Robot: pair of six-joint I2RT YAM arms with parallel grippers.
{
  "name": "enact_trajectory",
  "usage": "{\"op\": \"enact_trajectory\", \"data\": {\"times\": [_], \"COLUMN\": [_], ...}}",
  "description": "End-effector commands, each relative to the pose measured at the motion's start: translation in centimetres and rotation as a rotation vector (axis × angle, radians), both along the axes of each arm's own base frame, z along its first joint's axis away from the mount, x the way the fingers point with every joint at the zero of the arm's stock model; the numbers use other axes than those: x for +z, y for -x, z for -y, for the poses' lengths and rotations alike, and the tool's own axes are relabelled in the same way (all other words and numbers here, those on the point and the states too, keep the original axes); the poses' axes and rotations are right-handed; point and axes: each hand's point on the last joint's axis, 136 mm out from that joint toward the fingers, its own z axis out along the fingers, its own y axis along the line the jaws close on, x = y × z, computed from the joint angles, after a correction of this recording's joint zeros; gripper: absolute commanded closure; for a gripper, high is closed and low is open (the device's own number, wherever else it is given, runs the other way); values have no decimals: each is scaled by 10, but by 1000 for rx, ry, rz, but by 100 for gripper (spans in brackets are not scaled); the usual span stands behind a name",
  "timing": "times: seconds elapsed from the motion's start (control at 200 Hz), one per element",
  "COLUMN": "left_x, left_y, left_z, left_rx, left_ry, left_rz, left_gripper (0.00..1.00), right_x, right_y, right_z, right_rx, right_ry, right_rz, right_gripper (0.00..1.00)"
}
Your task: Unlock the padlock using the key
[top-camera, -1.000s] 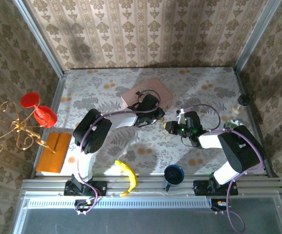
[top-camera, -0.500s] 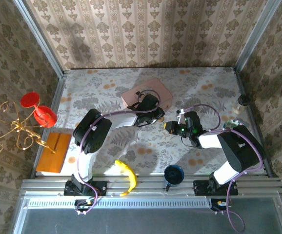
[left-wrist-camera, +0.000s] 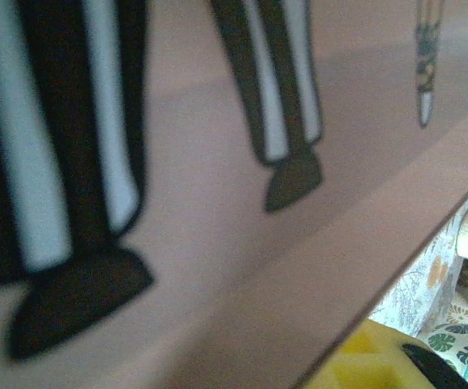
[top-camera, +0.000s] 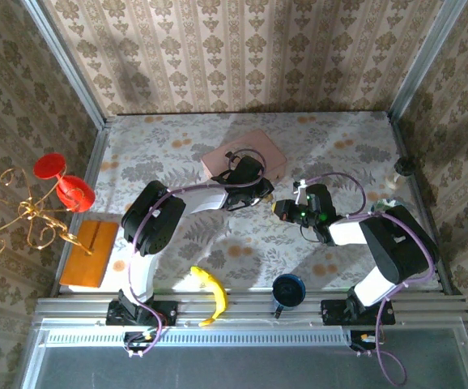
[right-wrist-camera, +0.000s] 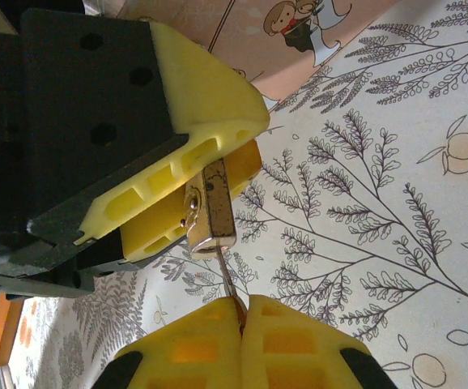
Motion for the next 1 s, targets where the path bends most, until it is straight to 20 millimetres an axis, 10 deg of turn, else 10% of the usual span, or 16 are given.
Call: {"op": "enact_trajectory", "data": {"times": [0.0,0.995], "left_x": [5,6], "left_y": [0,4], "left_z": [11,18], "left_rx": [-14,-37], "left_ry": [62,80], "left_rz": [-9,-13], "left_gripper": [92,92], "right_x": [8,19], "right_y": [-13,-23], "right_z": [-1,-5], "right_rx": [-23,-42], "right_ry": [-15,-52], "right_rz": [37,12], "right_gripper": [100,100]}}
